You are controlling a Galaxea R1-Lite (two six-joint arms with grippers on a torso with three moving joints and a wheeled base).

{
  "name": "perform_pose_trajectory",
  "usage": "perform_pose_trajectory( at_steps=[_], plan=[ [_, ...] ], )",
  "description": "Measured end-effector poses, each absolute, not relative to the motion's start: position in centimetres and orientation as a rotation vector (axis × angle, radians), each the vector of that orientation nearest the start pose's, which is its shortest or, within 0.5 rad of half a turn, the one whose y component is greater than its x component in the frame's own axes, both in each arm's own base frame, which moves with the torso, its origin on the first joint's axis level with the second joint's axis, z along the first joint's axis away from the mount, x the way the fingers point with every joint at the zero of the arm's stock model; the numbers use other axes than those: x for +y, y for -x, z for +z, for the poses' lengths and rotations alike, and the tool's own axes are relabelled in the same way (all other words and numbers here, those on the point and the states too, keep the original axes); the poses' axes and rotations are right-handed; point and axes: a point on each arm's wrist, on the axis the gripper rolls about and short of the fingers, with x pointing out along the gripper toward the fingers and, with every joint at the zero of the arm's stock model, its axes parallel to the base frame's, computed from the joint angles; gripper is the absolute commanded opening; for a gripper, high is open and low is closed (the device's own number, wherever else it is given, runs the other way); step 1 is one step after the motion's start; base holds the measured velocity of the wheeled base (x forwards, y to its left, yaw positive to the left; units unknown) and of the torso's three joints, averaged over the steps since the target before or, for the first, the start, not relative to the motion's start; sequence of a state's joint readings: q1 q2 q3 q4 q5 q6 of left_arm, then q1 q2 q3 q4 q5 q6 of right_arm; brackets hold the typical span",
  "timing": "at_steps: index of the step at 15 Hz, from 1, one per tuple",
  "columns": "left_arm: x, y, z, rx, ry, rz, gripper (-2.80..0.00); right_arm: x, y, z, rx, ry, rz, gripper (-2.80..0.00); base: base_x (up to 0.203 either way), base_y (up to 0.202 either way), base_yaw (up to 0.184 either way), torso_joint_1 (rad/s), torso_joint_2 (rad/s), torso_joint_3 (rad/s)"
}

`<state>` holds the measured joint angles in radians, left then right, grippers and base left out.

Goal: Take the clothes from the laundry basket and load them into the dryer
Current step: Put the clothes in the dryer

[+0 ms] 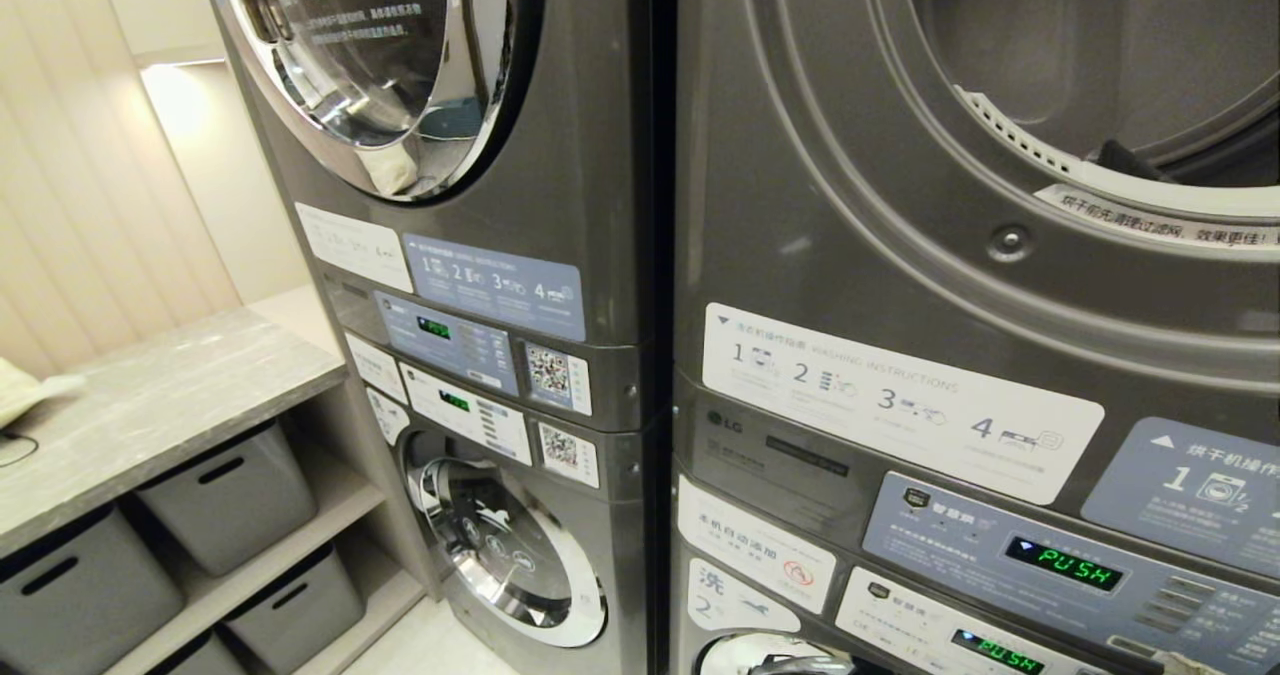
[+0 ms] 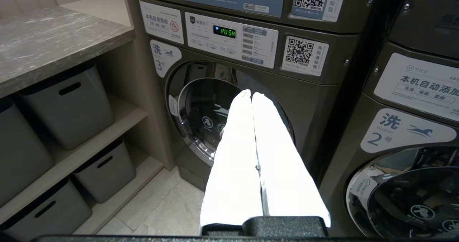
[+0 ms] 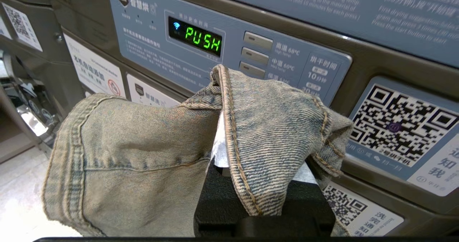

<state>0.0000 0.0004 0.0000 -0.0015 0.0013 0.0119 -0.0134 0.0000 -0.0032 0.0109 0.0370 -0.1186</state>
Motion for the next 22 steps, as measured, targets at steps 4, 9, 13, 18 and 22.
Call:
perform_pose_trajectory(
  at_steps=[4, 9, 13, 18, 22],
  plan=[
    [0.0, 2.28, 7.56, -0.001, -0.012, 0.001, -2.8, 0.11, 2.29, 7.49, 0.007, 0.121, 0.026, -2.8, 0.0, 0.0, 0.0, 0.075, -0.14, -0.068],
    [0.0, 2.28, 7.56, -0.001, -0.012, 0.002, -2.8, 0.11, 2.28, 7.47, 0.006, 0.122, 0.023, -2.8, 0.0, 0.0, 0.0, 0.069, -0.13, -0.067],
    [0.0, 2.28, 7.56, -0.001, -0.012, 0.001, -2.8, 0.11, 2.29, 7.48, 0.007, 0.122, 0.025, -2.8, 0.0, 0.0, 0.0, 0.062, -0.13, -0.063],
    [0.01, 2.28, 7.55, 0.0, -0.009, 0.002, -2.8, 0.11, 2.29, 7.48, 0.007, 0.121, 0.028, -2.8, 0.0, 0.0, 0.0, 0.061, -0.12, -0.059],
    [0.01, 2.28, 7.55, 0.0, -0.008, 0.002, -2.8, 0.11, 2.29, 7.48, 0.007, 0.121, 0.029, -2.8, 0.0, 0.0, 0.0, 0.058, -0.12, -0.061]
  ],
)
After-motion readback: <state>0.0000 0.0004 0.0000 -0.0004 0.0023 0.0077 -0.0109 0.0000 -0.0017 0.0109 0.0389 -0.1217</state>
